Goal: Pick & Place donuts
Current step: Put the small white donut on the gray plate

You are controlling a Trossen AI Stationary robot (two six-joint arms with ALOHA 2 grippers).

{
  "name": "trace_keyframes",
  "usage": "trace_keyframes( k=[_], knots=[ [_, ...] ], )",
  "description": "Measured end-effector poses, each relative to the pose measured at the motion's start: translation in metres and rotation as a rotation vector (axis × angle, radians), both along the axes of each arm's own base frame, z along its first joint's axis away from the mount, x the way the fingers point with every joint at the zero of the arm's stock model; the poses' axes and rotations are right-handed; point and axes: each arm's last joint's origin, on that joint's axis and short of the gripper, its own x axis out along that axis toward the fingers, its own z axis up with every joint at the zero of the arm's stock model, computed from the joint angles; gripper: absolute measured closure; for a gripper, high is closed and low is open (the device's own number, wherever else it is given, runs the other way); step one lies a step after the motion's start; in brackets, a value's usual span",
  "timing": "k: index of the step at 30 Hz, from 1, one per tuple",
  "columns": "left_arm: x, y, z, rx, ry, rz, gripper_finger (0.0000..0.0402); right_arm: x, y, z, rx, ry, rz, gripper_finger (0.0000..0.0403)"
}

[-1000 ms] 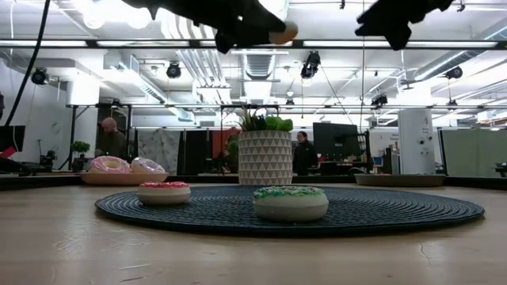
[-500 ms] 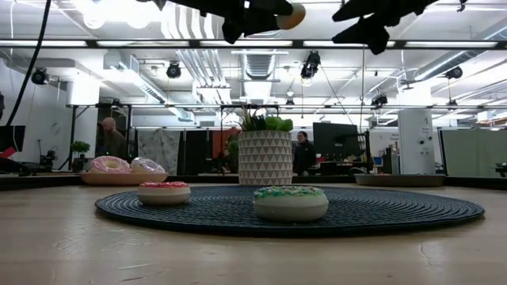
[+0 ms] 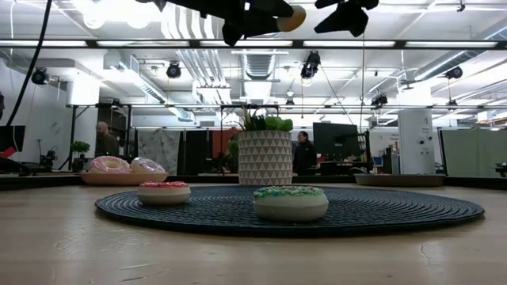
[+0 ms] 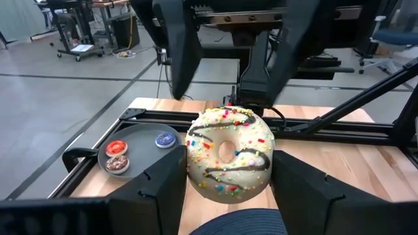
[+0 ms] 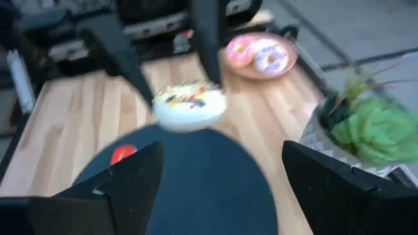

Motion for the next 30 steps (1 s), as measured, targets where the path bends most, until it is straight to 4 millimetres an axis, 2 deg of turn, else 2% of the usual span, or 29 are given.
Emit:
trace_keyframes(
  k=[6,16,30],
  knots=[
    [0.0,0.0,-0.001,0.005,0.009,0.0,0.022,0.009,0.0,0.01,-0.03,0.132,0.082,0.0093],
    [-0.002,0.0,-0.008,0.02,0.081,-0.003,0.022,0.022,-0.001,0.034,-0.088,0.241,0.146,0.0093],
    [-0.004,0.001,-0.012,0.065,0.195,-0.02,0.022,0.044,-0.003,0.034,-0.105,0.423,0.252,0.0093]
  ],
)
